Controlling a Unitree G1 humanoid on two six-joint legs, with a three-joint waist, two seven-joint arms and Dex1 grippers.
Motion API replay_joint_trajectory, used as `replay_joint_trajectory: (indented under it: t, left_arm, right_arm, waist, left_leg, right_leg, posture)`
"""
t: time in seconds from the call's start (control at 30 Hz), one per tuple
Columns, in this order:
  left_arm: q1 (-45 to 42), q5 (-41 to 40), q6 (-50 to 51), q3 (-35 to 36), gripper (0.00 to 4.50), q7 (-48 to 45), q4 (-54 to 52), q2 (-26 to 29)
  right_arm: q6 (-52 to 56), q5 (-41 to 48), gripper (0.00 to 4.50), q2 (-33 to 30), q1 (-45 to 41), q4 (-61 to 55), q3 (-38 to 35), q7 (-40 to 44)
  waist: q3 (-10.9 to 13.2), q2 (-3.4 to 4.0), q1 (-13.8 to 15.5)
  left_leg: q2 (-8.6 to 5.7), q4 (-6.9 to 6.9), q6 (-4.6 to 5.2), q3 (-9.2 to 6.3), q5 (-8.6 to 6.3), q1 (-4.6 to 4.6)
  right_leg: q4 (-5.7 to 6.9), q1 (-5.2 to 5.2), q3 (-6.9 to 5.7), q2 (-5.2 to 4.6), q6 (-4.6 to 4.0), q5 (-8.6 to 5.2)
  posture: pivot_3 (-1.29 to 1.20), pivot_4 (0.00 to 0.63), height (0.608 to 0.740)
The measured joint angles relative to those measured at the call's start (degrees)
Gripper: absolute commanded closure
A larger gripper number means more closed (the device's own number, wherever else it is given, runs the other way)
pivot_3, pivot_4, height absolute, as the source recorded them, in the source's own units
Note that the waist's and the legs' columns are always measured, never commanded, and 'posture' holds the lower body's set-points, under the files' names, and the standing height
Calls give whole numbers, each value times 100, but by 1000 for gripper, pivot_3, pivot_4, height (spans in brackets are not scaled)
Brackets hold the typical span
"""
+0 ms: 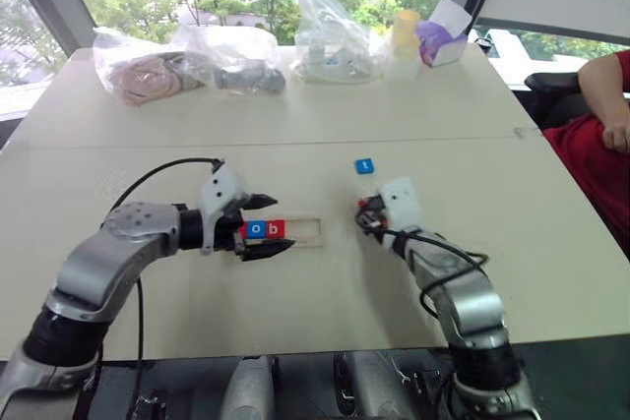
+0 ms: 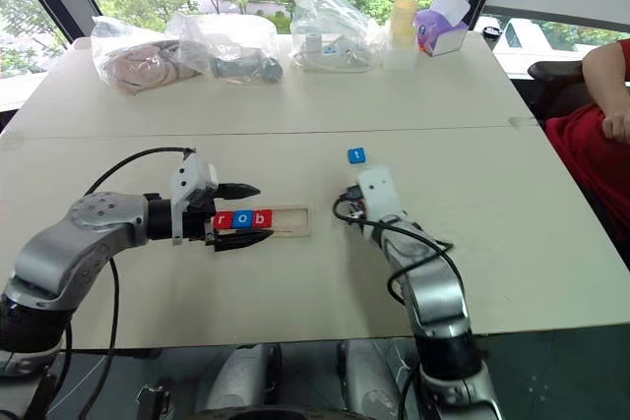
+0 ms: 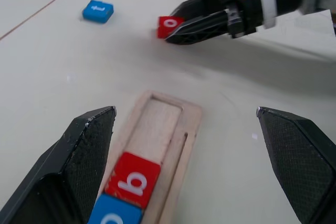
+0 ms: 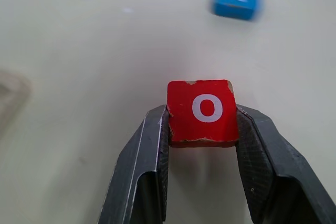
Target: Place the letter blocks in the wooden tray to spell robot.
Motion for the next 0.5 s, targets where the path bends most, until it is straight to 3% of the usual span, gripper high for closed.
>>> replay_joint_trajectory:
  t: [0.1,0.23,0.43,0.47,0.5]
  left_arm:
    - [-258,133,-149,-250,0,-158,189,-178]
    - [-449,283,-312,-446,0,-347,442,-285]
    - [-532,561,-617,-581,0,-603,837,-280]
    - [-531,586,-644,-580,0,-637,850,-273]
    - [-529,590,-659,-576,0,-659,852,-265]
  right_arm:
    - [271,-79,3324,286,490,-434,-133,-366]
    - [401,-112,3324,446,501,-498,-314,-630]
    - [318,-104,384,396,491,-448,-336,-679]
    - [320,-104,50,328,476,-448,-334,-663]
    - [324,-92,50,264,460,-448,-343,-623]
  waist:
    - [0,0,-27]
    - [-1,0,-26]
    - [-1,0,-28]
    - [-1,0,-30]
    - [-1,0,-32]
  left_leg:
    - [2,0,0,2,0,4]
    - [2,0,0,1,0,6]
    - [2,0,0,2,0,5]
    - [2,0,0,1,0,6]
    - [2,0,0,1,0,6]
  right_leg:
    - [1,1,1,3,-1,0]
    - [1,3,0,4,-3,-1]
    - [-1,4,1,4,-2,-1]
    - [0,4,1,4,-3,-1]
    - [0,4,1,4,-3,-1]
  posture:
    - [0,150,740]
    - [0,150,740]
    - [0,150,740]
    - [0,150,740]
    - [0,150,740]
